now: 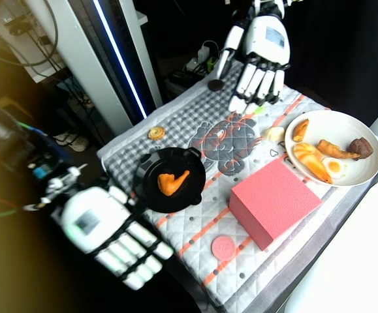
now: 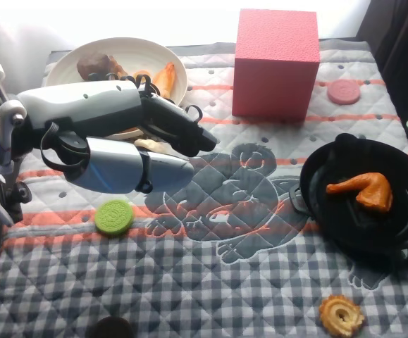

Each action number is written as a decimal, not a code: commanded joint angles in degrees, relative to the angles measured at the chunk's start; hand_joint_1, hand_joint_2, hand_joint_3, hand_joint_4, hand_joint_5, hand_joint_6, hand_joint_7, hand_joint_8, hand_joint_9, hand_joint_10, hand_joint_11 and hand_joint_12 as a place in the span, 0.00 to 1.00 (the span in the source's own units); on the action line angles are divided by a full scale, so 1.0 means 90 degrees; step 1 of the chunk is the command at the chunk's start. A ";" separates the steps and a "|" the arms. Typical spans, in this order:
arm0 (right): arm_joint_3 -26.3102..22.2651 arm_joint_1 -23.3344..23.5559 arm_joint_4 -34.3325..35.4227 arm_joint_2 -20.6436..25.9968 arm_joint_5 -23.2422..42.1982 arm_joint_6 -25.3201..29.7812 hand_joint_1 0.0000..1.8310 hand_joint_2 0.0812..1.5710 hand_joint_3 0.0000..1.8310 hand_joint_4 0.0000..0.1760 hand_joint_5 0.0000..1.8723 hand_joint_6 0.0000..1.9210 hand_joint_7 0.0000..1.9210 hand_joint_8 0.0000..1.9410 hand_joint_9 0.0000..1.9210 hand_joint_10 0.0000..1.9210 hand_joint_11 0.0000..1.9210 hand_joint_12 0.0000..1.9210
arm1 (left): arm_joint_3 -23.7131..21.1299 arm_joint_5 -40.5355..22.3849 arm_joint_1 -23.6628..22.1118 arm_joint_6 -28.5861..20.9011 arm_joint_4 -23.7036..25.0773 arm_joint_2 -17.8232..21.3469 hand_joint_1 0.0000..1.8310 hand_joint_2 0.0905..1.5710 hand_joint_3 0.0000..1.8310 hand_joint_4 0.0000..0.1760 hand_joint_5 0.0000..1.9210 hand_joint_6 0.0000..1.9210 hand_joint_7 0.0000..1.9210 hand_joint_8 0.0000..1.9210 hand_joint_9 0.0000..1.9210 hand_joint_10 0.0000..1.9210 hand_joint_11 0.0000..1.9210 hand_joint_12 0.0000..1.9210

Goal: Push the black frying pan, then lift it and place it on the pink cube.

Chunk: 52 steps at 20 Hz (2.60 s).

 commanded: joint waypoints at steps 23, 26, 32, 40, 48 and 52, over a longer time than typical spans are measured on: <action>-0.0945 -0.0717 -0.0296 0.0330 0.3491 0.1141 0.73 0.86 0.01 0.00 0.68 1.00 0.78 1.00 0.83 1.00 0.84 1.00 | 0.0141 -0.0842 0.0527 -0.0061 -0.0888 0.0158 0.31 0.79 0.00 0.00 0.36 0.01 0.38 0.01 0.35 0.08 0.09 0.79; -0.1096 -0.0719 -0.0379 0.0440 0.3963 0.1197 0.74 0.85 0.00 0.00 0.70 1.00 0.79 1.00 0.84 1.00 0.85 1.00 | 0.0148 -0.0867 0.0552 -0.0061 -0.0924 0.0158 0.30 0.79 0.00 0.00 0.35 0.01 0.38 0.01 0.35 0.09 0.09 0.80; -0.1287 -0.0719 -0.0617 0.0693 0.4642 0.1327 0.69 0.84 0.00 0.00 0.70 1.00 0.78 1.00 0.84 1.00 0.85 1.00 | 0.0151 -0.0923 0.0607 -0.0061 -0.0976 0.0149 0.30 0.79 0.00 0.00 0.35 0.01 0.38 0.00 0.34 0.12 0.08 0.82; -0.1258 -0.0165 -0.0927 0.1029 0.4628 0.1365 0.81 0.79 0.00 0.00 0.62 1.00 0.74 1.00 0.82 1.00 0.83 1.00 | 0.0151 -0.0918 0.0656 -0.0061 -0.1062 0.0135 0.33 0.78 0.00 0.00 0.36 0.01 0.36 0.01 0.32 0.11 0.06 0.82; -0.0340 0.1319 -0.1288 0.0610 0.2954 0.1360 0.82 0.76 0.00 0.00 0.61 1.00 0.70 1.00 0.80 1.00 0.82 1.00 | 0.0162 -0.0948 0.0701 -0.0061 -0.1092 0.0108 0.27 0.79 0.00 0.24 0.31 0.00 0.28 0.00 0.22 0.04 0.00 0.73; 0.0182 0.2082 -0.1398 0.0218 0.2061 0.1216 0.79 0.77 0.00 0.00 0.59 1.00 0.69 1.00 0.79 1.00 0.80 1.00 | 0.0163 -0.0966 0.0746 -0.0061 -0.1115 0.0108 0.28 0.79 0.00 0.13 0.32 0.00 0.30 0.01 0.25 0.05 0.00 0.78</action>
